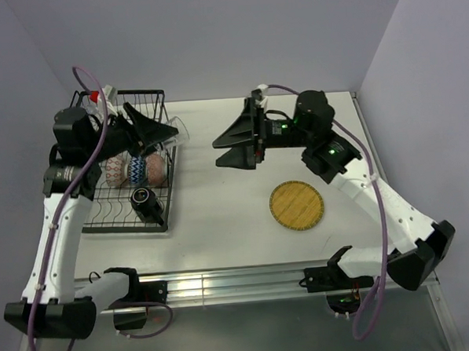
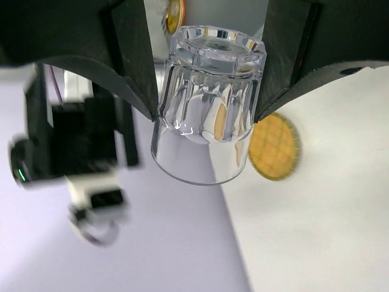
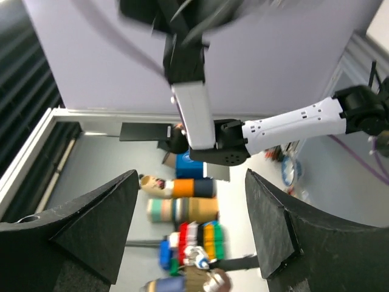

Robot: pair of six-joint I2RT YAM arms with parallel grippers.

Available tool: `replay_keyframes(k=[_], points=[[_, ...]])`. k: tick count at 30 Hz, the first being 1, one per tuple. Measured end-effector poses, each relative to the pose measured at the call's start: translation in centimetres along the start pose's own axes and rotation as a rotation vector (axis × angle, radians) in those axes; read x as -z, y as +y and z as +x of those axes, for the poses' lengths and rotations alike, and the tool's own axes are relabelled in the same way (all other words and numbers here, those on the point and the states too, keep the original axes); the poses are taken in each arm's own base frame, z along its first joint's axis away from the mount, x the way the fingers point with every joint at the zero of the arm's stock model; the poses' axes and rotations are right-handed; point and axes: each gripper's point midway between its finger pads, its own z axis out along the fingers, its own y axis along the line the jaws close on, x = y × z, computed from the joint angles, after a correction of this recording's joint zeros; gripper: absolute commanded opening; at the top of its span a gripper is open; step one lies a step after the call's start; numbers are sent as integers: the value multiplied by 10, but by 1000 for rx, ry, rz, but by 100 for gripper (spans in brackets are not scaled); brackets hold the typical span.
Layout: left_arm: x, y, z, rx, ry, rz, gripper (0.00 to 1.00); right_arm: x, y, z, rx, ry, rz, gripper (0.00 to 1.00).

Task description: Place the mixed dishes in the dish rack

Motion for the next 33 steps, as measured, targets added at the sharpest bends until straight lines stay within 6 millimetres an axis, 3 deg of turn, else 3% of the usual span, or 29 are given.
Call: replay_keyframes(k=[4,10,13,24,30,33], points=[[6,37,-49,52,-57,-171,0,29,14,3,94,-66,-7,77],[30,67,-135,0,-199,-431,0,48,-15,-6,107,-121,108,75],[38,88,-151,0,-216,-532,0,52,-35,-5,90,-113,178,73],[40,212,-187,116,-170,-894,0,67,-81,0,47,-80,300,71],[32,226,-216,107,-208,-919,0,69,-91,4,40,-60,314,70],[31,231,-216,121,-210,-928,0,69,-94,5,32,-56,320,70]])
